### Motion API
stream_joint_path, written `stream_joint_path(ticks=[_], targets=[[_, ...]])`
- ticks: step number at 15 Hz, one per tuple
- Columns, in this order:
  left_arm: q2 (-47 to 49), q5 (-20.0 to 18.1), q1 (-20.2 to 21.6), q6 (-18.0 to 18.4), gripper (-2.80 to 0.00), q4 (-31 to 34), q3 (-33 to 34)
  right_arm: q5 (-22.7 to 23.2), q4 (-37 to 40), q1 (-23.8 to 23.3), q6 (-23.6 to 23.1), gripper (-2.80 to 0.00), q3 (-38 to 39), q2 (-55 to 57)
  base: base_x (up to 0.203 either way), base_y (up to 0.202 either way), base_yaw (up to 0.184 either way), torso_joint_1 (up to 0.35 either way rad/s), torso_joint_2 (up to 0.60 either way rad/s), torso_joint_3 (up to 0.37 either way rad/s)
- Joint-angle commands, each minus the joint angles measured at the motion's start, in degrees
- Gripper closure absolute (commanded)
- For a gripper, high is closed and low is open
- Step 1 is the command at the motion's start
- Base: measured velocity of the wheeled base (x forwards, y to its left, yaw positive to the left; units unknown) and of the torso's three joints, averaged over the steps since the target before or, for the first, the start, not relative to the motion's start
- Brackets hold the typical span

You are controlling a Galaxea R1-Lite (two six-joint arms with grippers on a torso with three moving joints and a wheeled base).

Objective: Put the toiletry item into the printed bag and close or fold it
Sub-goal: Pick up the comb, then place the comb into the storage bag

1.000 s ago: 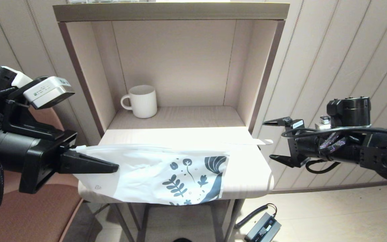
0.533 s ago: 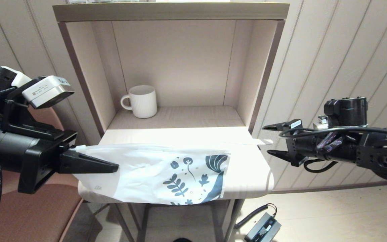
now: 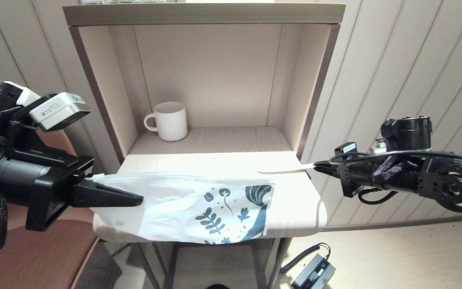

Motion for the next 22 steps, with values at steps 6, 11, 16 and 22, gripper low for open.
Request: stream_joint_path(ticks=[6,11,16,22], targets=[[0.2,-0.6,0.0,0.1,0.00,0.2,-0.1,0.2,-0.1,0.2,-2.5,0.00,-0.3,-4.9,0.000,0.000,0.000,0.000,0.00,0.000],[-0.3,-0.5,-0.3,0.9,0.00,-0.5,1.3,4.8,0.0,0.2,-18.8,0.00,-3.2,-17.0,0.000,0.000,0.000,0.000,0.00,0.000],[-0.6,-0.1,-0.3,2.4,0.00,-13.6,4.8,24.2,-0.5,-0.7,-31.2,0.00,-7.0,-20.7,0.000,0.000,0.000,0.000,0.00,0.000],[-0.9,6.9,-4.9,6.3,0.00,-23.3,9.6,38.1,-0.1,-1.4,-32.8,0.00,-20.6,-19.4,0.000,0.000,0.000,0.000,0.00,0.000]])
